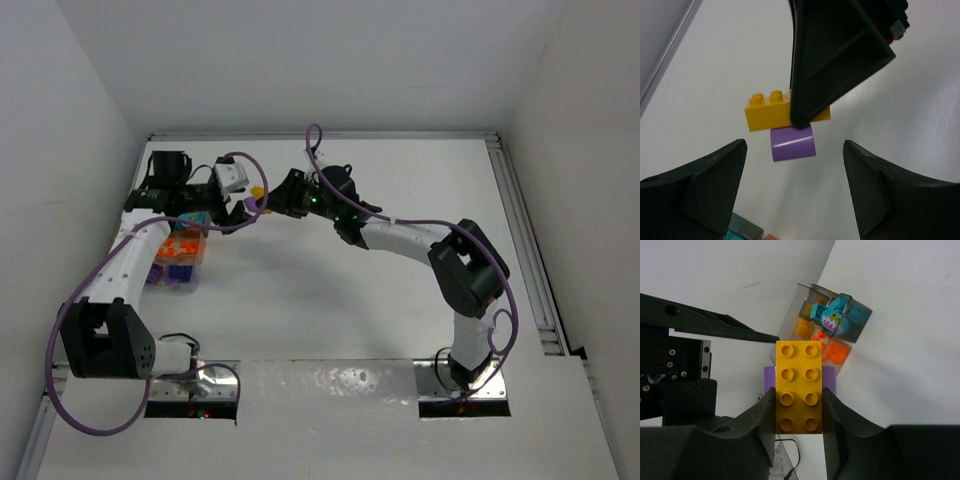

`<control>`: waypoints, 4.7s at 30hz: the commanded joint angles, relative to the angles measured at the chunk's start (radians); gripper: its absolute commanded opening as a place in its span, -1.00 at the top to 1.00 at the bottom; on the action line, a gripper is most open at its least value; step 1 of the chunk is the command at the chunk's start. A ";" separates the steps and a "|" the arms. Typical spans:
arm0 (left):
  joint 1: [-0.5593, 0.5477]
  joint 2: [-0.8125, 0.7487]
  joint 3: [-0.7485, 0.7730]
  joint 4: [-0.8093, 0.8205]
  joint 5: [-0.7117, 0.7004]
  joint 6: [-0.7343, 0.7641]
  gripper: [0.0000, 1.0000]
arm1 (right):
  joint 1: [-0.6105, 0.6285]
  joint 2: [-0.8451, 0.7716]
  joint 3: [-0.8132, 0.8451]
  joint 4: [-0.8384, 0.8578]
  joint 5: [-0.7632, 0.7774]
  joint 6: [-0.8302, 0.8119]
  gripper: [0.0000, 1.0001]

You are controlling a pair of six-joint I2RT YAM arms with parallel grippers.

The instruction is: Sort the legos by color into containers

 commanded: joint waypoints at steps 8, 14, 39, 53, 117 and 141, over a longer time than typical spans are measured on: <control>-0.056 -0.026 0.006 0.095 -0.060 -0.097 -0.08 | 0.020 -0.045 0.063 0.058 0.018 -0.010 1.00; -0.059 0.003 0.051 -0.022 -0.038 -0.004 0.39 | 0.020 -0.055 0.064 0.072 0.021 -0.006 1.00; 0.444 0.112 0.195 -0.235 -0.472 -0.444 1.00 | -0.155 -0.150 -0.169 -0.013 0.134 -0.015 1.00; 0.596 0.180 0.124 -0.351 -0.529 -0.422 1.00 | -0.132 -0.122 0.009 -0.233 0.087 -0.141 1.00; 0.040 -0.053 -0.025 -0.179 0.054 0.735 -0.44 | -0.031 0.002 0.247 -0.348 -0.346 -0.333 1.00; -0.022 -0.092 -0.044 -0.155 0.025 0.736 0.15 | 0.042 0.077 0.353 -0.396 -0.352 -0.300 1.00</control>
